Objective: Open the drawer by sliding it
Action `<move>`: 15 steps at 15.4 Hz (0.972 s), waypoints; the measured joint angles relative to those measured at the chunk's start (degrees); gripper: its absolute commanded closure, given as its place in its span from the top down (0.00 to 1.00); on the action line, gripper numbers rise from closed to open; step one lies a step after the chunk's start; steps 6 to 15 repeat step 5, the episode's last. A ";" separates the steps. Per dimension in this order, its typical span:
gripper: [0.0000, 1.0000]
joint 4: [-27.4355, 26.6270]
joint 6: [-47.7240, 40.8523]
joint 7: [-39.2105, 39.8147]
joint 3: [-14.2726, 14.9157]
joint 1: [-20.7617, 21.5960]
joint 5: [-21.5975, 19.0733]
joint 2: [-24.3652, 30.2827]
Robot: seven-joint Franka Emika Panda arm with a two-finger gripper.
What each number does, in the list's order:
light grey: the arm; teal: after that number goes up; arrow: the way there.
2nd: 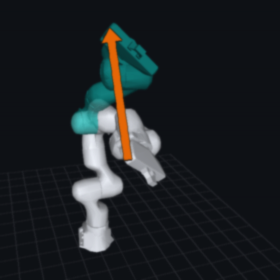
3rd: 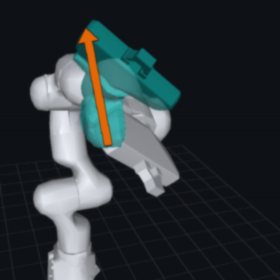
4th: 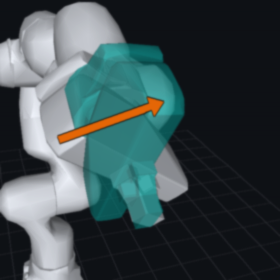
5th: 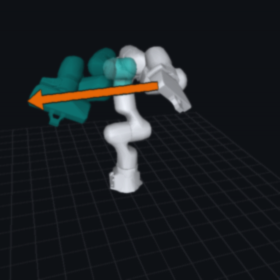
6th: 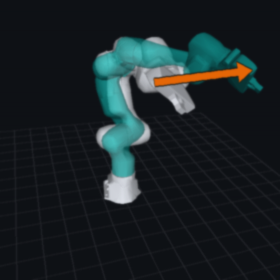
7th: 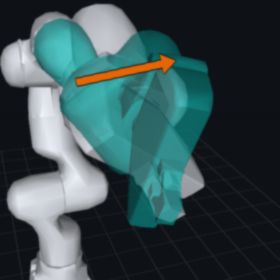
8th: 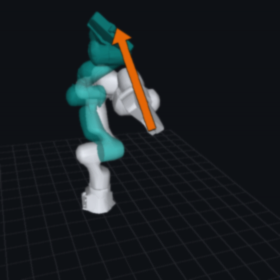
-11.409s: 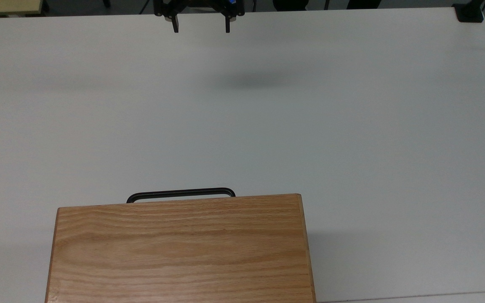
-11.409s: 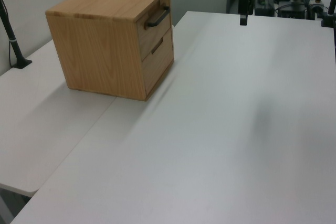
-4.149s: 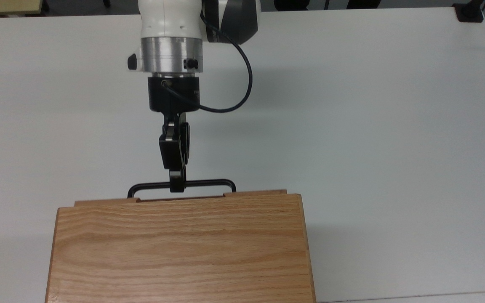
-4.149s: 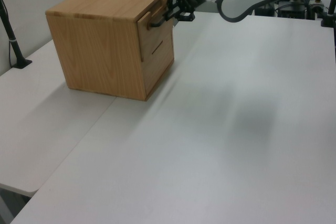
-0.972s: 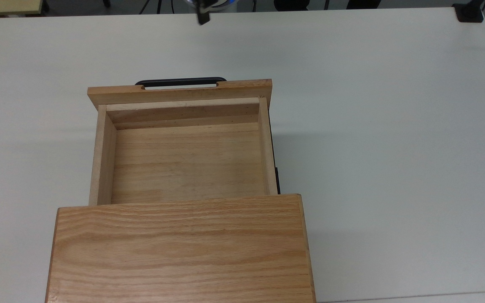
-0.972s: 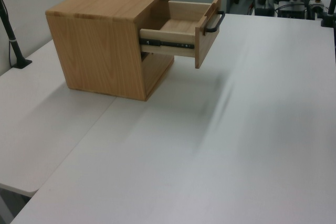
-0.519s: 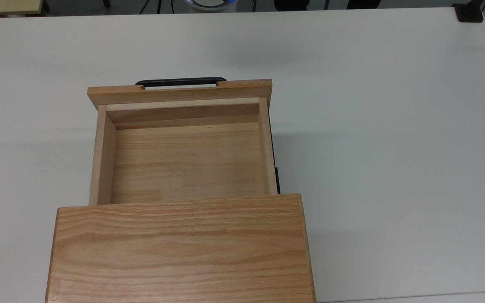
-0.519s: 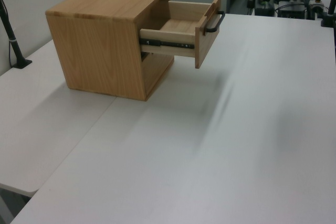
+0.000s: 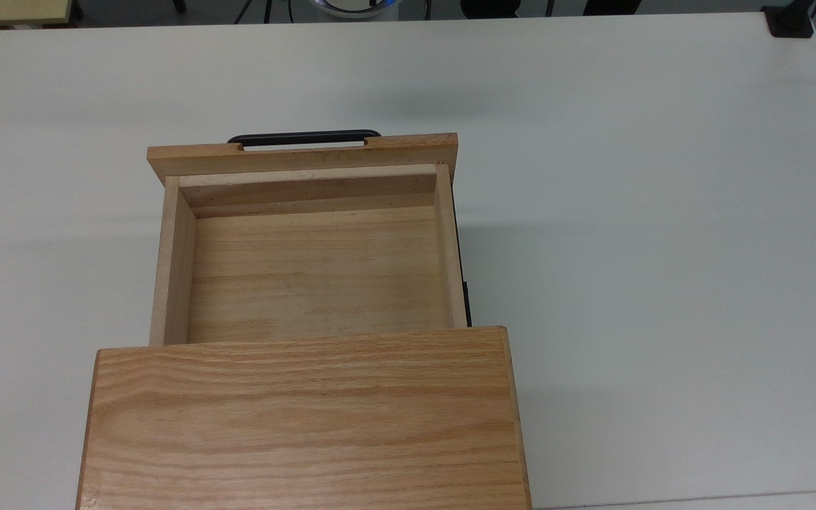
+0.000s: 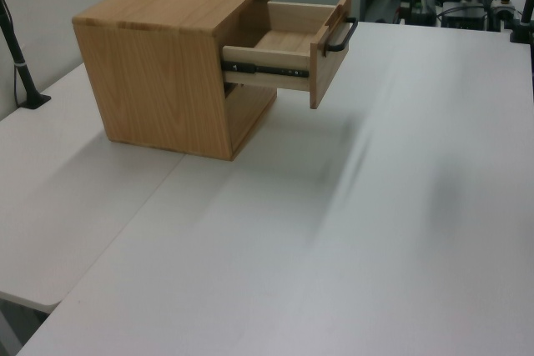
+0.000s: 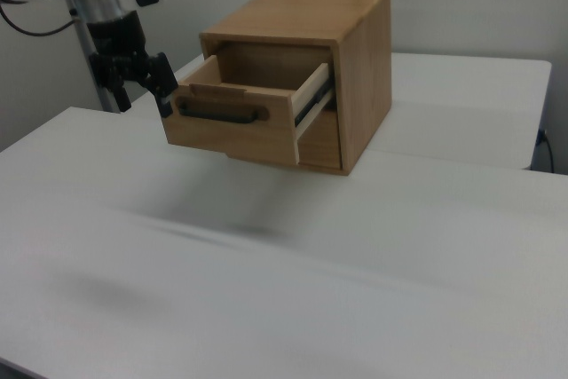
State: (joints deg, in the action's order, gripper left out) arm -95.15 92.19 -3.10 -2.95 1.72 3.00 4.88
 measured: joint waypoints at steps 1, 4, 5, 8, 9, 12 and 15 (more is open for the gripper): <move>1.00 0.00 0.00 0.50 -0.02 0.19 0.34 -0.47; 1.00 0.00 0.00 0.90 -0.02 0.27 0.74 -1.50; 1.00 0.00 0.00 1.02 -0.02 0.27 0.74 -1.75; 1.00 0.00 0.00 1.02 -0.02 0.27 0.74 -1.75; 1.00 0.00 0.00 1.02 -0.02 0.27 0.74 -1.75; 1.00 0.00 0.00 1.02 -0.02 0.27 0.74 -1.75; 1.00 0.00 0.00 1.02 -0.02 0.27 0.74 -1.75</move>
